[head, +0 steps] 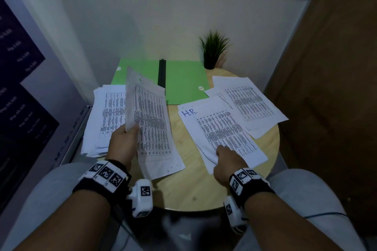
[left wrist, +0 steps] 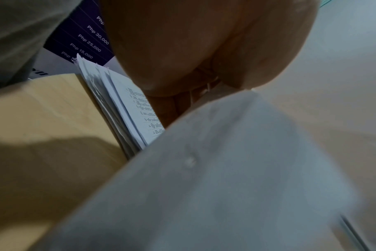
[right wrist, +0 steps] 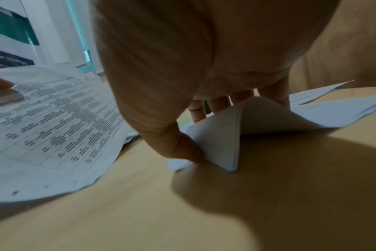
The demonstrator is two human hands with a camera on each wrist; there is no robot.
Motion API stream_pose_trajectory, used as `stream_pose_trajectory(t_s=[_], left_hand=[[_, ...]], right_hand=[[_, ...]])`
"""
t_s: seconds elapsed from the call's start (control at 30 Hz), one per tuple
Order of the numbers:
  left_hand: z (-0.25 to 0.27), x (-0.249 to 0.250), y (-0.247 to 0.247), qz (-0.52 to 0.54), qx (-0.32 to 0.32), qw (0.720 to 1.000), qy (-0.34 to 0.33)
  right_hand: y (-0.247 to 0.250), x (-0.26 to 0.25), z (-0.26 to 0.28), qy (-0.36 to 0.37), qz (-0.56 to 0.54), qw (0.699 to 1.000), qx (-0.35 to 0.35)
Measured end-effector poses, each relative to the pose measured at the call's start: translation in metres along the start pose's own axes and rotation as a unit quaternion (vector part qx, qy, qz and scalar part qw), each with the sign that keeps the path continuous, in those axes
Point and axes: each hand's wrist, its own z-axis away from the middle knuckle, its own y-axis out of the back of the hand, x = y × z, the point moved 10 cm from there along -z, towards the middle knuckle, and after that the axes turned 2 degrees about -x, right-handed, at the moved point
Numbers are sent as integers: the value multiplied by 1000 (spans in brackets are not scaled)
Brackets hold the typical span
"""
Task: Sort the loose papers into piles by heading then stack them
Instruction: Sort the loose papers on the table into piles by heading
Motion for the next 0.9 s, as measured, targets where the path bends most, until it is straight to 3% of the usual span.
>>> stream_pose_trajectory(t_s=[0.3, 0.4, 0.53, 0.63, 0.8, 0.9], left_hand=[[-4, -4, -5, 4, -7, 1000, 5], [-3, -6, -11, 6, -20, 1000, 4], [4, -4, -30, 9, -60, 998, -6], [13, 0, -50, 28, -100, 994, -18], [19, 2, -67, 56, -137, 989, -17], [14, -7, -64, 80, -132, 988, 17]], right_hand=[[36, 9, 5, -18, -126, 987, 103], [58, -3, 10, 16, -230, 960, 158], [87, -47, 34, 122, -350, 906, 205], [81, -86, 54, 186, -383, 886, 181], [51, -136, 74, 293, -339, 886, 122], [30, -145, 70, 305, -300, 902, 59]])
